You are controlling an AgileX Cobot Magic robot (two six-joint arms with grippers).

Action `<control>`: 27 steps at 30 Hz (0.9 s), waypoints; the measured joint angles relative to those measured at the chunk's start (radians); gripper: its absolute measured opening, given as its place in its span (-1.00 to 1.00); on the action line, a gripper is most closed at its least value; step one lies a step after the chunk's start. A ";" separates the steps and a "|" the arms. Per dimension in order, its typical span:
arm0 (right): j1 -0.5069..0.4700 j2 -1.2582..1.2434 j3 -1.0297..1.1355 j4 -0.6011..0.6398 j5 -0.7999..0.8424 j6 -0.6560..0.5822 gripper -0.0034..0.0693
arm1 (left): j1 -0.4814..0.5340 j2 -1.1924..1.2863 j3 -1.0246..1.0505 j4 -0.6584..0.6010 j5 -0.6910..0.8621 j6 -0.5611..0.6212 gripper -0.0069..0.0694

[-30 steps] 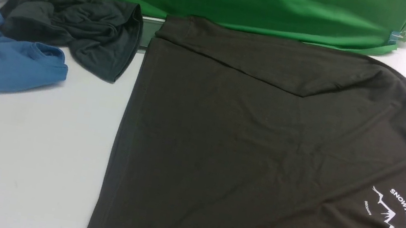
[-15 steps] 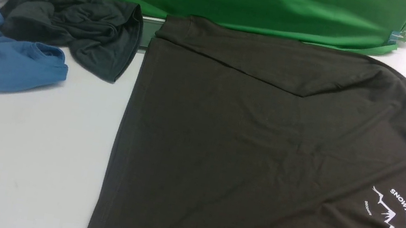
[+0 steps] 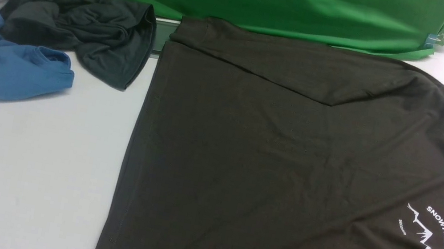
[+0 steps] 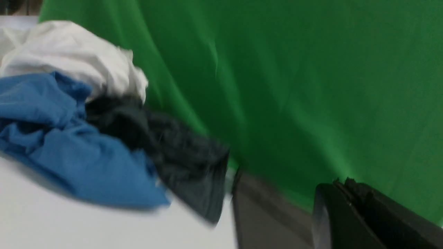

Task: Fold a long-sleeved shirt on a white desktop.
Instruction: 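Grasp the left edge of the dark T-shirt lying flat on the table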

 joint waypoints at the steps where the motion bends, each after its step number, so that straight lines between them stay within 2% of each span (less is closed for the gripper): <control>1: 0.000 0.000 0.000 0.000 0.000 0.000 -0.24 | 0.000 0.000 0.000 -0.006 -0.031 -0.016 -0.77; 5: 0.000 0.000 0.000 0.000 0.000 0.000 -0.24 | 0.000 -0.001 -0.009 -0.009 -0.072 -0.102 -0.77; 6: 0.000 0.000 0.000 0.000 0.000 0.000 -0.24 | -0.002 -0.001 -0.046 0.038 0.005 -0.134 -0.77; 9: 0.000 0.000 0.000 0.000 0.000 0.000 -0.24 | -0.012 0.008 -0.142 0.113 0.142 -0.127 -0.77; 10: 0.000 0.000 0.000 0.000 0.000 0.000 -0.24 | -0.028 0.048 -0.248 0.145 0.267 -0.047 -0.77; 12: 0.000 0.000 0.000 0.000 0.000 0.000 -0.24 | -0.052 0.114 -0.354 0.155 0.389 0.066 -0.77; 13: 0.000 0.000 0.000 0.000 0.000 0.000 -0.24 | -0.068 0.160 -0.410 0.155 0.490 0.154 -0.77; 15: 0.000 0.000 0.000 0.000 0.000 0.000 -0.24 | -0.086 0.256 -0.500 0.154 0.657 0.254 -0.77; 17: 0.000 0.000 0.000 0.000 0.000 0.000 -0.24 | -0.101 0.382 -0.582 0.154 0.860 0.316 -0.77; 19: 0.000 0.000 0.000 0.000 0.000 0.000 -0.24 | -0.104 0.489 -0.626 0.150 0.980 0.336 -0.77; 22: 0.000 0.000 0.000 0.000 0.000 0.000 -0.24 | -0.141 0.593 -0.647 0.120 1.022 0.344 -0.77; 24: 0.000 0.000 0.000 0.000 0.000 0.000 -0.24 | -0.191 0.636 -0.649 0.087 1.013 0.397 -0.77; 27: 0.000 0.000 0.000 0.000 0.000 0.000 -0.24 | -0.340 0.698 -0.649 0.057 0.995 0.492 -0.76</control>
